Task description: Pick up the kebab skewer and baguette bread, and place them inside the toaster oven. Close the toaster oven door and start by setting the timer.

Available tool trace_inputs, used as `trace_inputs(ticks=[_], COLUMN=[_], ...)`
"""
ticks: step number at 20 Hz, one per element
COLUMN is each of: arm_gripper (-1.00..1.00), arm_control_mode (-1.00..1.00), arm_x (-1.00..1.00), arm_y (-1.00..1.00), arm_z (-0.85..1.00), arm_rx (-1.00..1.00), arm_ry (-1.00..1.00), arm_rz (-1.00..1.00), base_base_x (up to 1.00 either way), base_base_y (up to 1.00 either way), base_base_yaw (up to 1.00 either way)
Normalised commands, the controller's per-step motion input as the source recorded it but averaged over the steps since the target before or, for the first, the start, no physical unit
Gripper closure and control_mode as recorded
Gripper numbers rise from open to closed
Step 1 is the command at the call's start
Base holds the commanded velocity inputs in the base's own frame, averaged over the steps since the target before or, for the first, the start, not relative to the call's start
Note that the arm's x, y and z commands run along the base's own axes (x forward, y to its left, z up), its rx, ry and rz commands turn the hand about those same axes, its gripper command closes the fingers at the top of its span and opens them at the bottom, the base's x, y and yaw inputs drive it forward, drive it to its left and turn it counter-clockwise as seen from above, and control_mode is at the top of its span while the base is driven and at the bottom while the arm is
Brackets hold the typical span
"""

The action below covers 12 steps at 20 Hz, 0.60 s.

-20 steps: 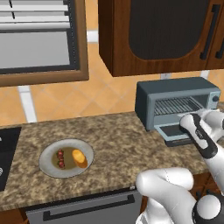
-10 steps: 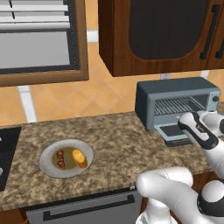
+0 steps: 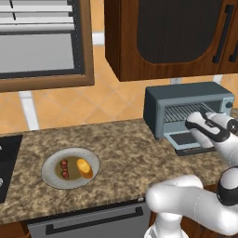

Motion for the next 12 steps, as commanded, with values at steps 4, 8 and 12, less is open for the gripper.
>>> trace_inputs(ticks=[4, 8, 12], arm_gripper=[-1.00, -1.00, -1.00], arm_control_mode=[-1.00, -1.00, -1.00], arm_x=[0.23, 0.24, 0.31], arm_y=[-0.30, -0.01, 0.02], arm_z=[-0.08, -0.15, -0.17], arm_rx=[0.02, 0.01, 0.01], arm_ry=[0.00, 0.00, 0.01], arm_rz=[-0.01, 0.00, 0.00], base_base_x=[0.00, 0.00, 0.00], base_base_y=[0.00, 0.00, 0.00], base_base_yaw=[0.00, 0.00, 0.00])
